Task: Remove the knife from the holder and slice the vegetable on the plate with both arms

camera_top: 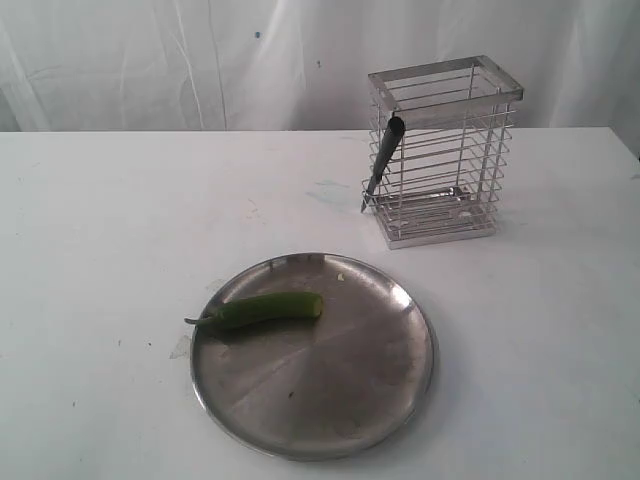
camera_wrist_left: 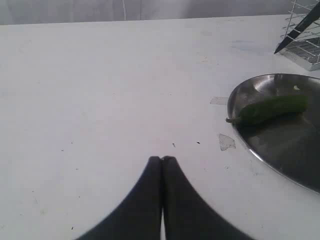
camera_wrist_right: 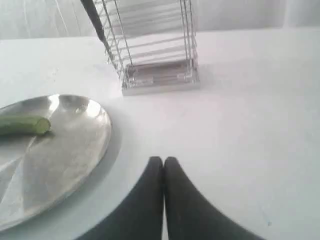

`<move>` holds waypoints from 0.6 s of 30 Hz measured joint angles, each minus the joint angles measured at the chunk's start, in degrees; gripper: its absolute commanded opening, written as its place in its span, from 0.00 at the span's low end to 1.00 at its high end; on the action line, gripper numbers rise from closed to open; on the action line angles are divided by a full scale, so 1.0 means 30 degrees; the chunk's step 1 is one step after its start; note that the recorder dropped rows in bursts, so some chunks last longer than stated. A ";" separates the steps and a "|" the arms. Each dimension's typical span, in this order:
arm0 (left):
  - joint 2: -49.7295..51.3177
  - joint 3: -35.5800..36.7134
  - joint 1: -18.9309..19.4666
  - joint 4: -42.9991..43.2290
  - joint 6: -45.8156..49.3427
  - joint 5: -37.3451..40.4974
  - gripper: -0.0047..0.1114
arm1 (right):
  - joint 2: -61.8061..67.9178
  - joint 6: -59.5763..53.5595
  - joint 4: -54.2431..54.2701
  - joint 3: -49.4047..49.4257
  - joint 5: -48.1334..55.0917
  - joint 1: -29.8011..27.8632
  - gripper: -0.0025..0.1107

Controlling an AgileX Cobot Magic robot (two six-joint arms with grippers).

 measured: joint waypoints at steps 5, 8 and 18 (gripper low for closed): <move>0.0000 0.0000 0.0000 0.0000 0.0000 0.0000 0.04 | 0.0000 0.1050 0.0637 0.0000 -0.4428 0.0000 0.02; 0.0000 0.0000 0.0000 0.0000 0.0000 0.0000 0.04 | 0.0000 0.5200 0.2723 0.0000 -0.7407 0.0000 0.02; 0.0000 0.0000 0.0000 0.0000 0.0000 0.0000 0.04 | 0.0000 1.0307 0.4192 0.0000 -1.2621 0.0000 0.02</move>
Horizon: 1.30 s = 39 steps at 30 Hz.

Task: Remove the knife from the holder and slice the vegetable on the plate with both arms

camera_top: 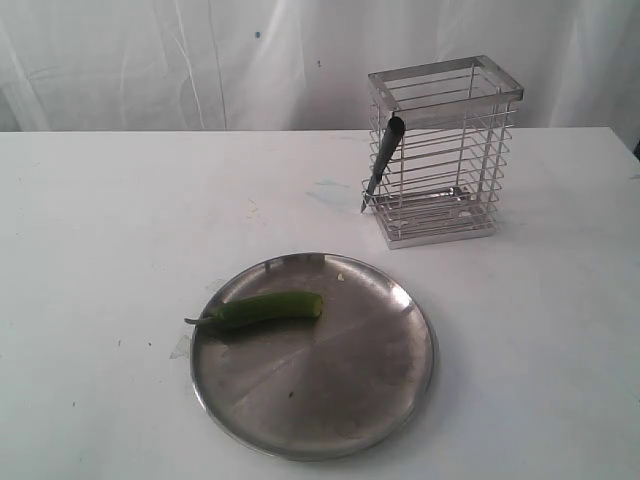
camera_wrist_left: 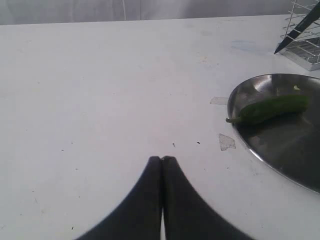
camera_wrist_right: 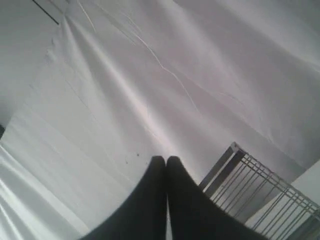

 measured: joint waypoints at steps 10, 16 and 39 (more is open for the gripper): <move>0.0000 0.0000 0.0000 0.0000 0.0000 0.0000 0.04 | 0.2861 1.2858 -2.0660 -0.6342 0.4833 0.2858 0.02; 0.0000 0.0000 0.0000 0.0000 0.0000 0.0000 0.04 | 1.0223 1.2951 -2.9234 -1.0296 0.5264 0.4899 0.02; 0.0000 0.0000 0.0000 0.0000 0.0000 0.0000 0.04 | 1.9351 -1.4415 -0.0611 -1.2760 1.8215 0.6104 0.17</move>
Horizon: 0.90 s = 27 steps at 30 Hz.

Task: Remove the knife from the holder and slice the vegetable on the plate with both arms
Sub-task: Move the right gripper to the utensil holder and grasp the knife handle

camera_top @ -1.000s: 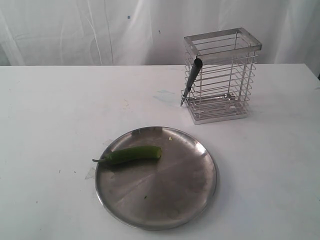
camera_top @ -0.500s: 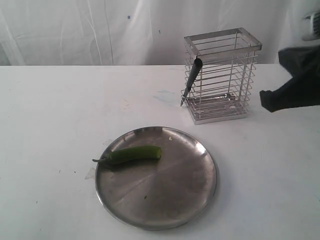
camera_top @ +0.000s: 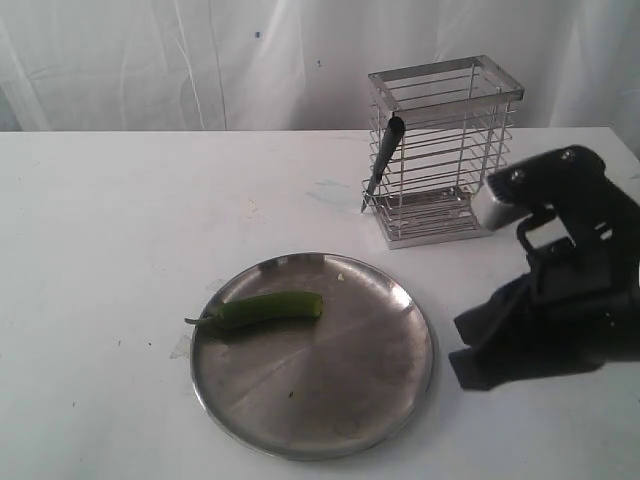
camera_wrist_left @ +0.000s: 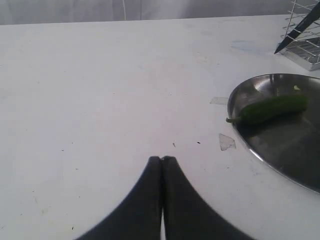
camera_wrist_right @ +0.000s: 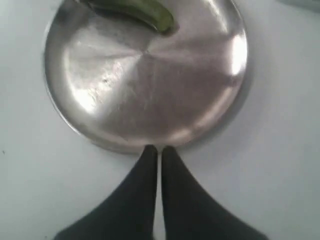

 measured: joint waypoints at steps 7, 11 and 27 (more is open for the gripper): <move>0.0000 0.0000 0.0000 0.0000 0.0000 0.0000 0.04 | 0.0635 -0.0841 -0.0585 -0.3768 -0.2418 0.0017 0.44; 0.0000 0.0000 0.0000 0.0000 0.0000 0.0000 0.04 | 0.2527 -0.0841 -0.1221 -0.6480 -0.2169 -0.0469 0.44; 0.0000 0.0000 0.0000 0.0000 0.0000 0.0000 0.04 | 1.1648 -0.0876 -0.1945 -1.3728 0.0526 -0.1951 0.44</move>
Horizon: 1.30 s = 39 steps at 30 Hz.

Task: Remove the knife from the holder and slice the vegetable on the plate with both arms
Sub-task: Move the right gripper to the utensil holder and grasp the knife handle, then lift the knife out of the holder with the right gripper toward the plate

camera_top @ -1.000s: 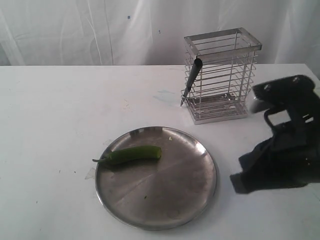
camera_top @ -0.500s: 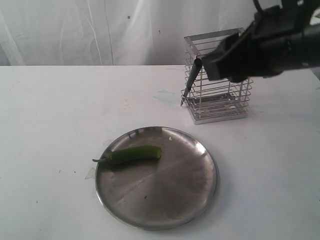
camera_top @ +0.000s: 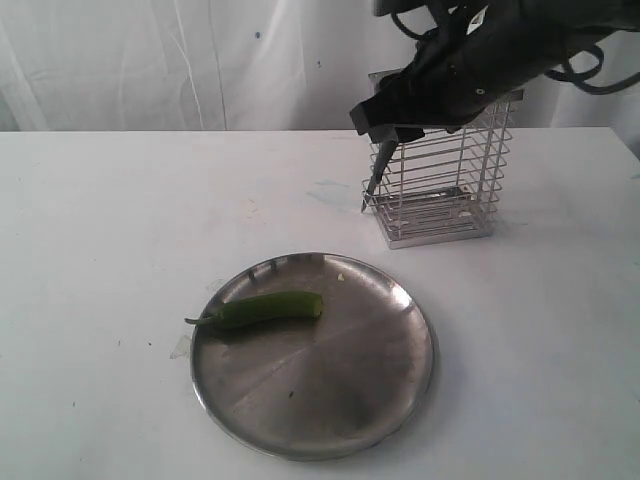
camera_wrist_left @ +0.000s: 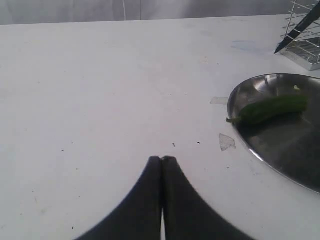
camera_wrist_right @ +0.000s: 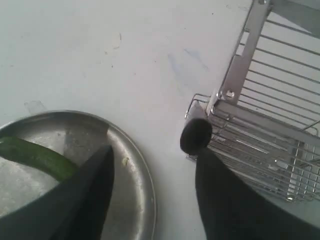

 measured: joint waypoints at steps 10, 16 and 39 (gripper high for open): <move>0.0000 0.0000 0.0000 0.0000 0.0000 0.0000 0.04 | 0.2221 0.0000 -0.0169 -0.1589 0.0448 -0.0704 0.44; 0.0000 0.0000 0.0000 0.0000 0.0000 0.0000 0.04 | 0.3046 0.0000 -0.0169 -0.2058 0.0448 -0.0701 0.44; 0.0000 0.0000 0.0000 0.0000 0.0000 0.0000 0.04 | 0.3934 -0.0079 -0.0572 -0.3446 0.1159 -0.0743 0.09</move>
